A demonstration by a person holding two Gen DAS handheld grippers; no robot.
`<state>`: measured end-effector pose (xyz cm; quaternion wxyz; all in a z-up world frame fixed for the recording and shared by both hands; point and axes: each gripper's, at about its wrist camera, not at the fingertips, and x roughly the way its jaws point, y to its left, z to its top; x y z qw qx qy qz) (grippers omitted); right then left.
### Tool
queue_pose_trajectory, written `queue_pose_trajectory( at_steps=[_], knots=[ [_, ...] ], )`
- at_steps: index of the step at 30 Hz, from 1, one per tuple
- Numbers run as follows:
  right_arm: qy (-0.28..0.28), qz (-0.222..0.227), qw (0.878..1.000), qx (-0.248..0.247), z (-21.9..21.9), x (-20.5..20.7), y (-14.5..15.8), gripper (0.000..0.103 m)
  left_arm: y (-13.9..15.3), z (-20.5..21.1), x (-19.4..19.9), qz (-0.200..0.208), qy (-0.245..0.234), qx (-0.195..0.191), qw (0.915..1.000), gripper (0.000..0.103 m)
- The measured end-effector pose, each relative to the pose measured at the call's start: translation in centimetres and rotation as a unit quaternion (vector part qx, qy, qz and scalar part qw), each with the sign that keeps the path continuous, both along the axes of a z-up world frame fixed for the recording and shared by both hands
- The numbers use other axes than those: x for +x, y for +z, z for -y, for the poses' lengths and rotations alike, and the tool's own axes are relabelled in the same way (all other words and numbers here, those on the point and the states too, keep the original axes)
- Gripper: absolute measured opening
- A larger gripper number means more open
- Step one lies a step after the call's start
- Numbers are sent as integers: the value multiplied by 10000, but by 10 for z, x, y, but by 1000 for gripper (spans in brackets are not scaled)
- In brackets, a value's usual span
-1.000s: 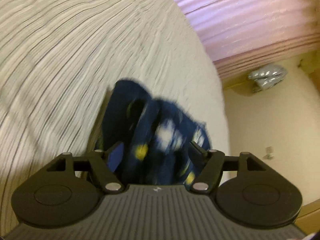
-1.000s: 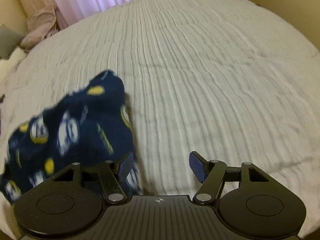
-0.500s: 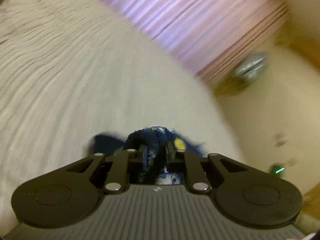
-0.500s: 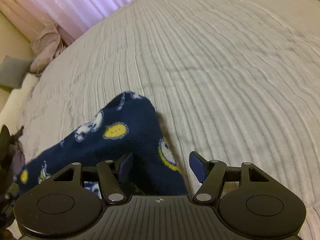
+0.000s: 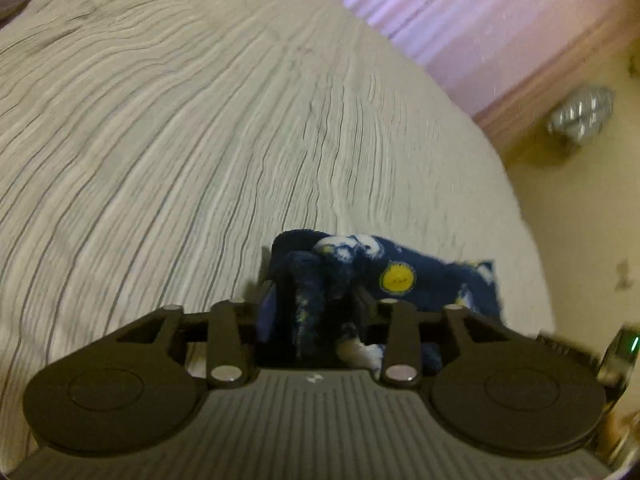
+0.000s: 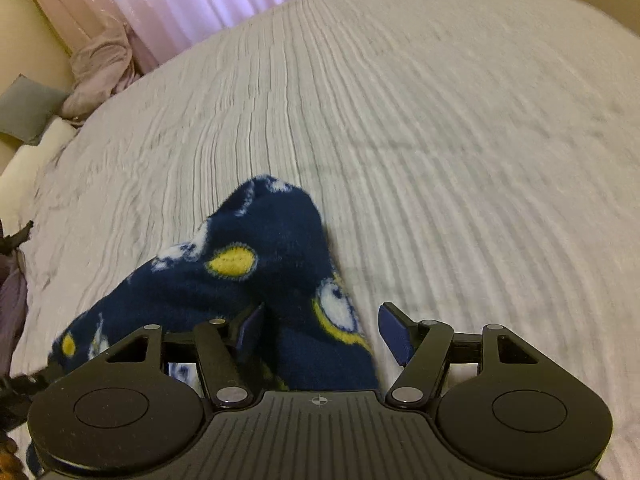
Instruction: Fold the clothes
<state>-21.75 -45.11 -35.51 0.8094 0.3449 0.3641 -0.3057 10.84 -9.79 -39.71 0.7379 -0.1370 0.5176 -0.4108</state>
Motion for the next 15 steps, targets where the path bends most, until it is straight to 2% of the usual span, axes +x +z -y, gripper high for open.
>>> queue_pose_trajectory(
  at_steps=[3, 4, 5, 8, 10, 12, 14, 15],
  knots=[
    [-78, 15, 9999, 70, -12, -25, 6, 66, 6, -22, -6, -579, 333, -176, 9976, 51],
    [-103, 19, 9999, 93, -16, -34, 8, 66, 5, -32, -11, -823, 446, -262, 9953, 63],
    [-129, 24, 9998, 117, -20, -42, 10, 66, 4, -42, -16, -1076, 561, -356, 9920, 69],
    [-248, 53, 9994, 234, -31, -67, 14, 66, -7, -56, -28, -1645, 783, -692, 9808, 72],
    [-504, 134, 9973, 517, -36, -77, 8, 66, -14, -60, -36, -1859, 876, -793, 9754, 72],
    [-759, 215, 9937, 799, -41, -88, 3, 66, -19, -54, -41, -1855, 800, -829, 9759, 66],
    [-903, 278, 9913, 916, -44, -90, 1, 66, -10, -52, -47, -1366, 528, -858, 9855, 10],
    [-926, 296, 9911, 914, -44, -89, 1, 66, -6, -54, -50, -1133, 449, -832, 9891, 10]
  ],
)
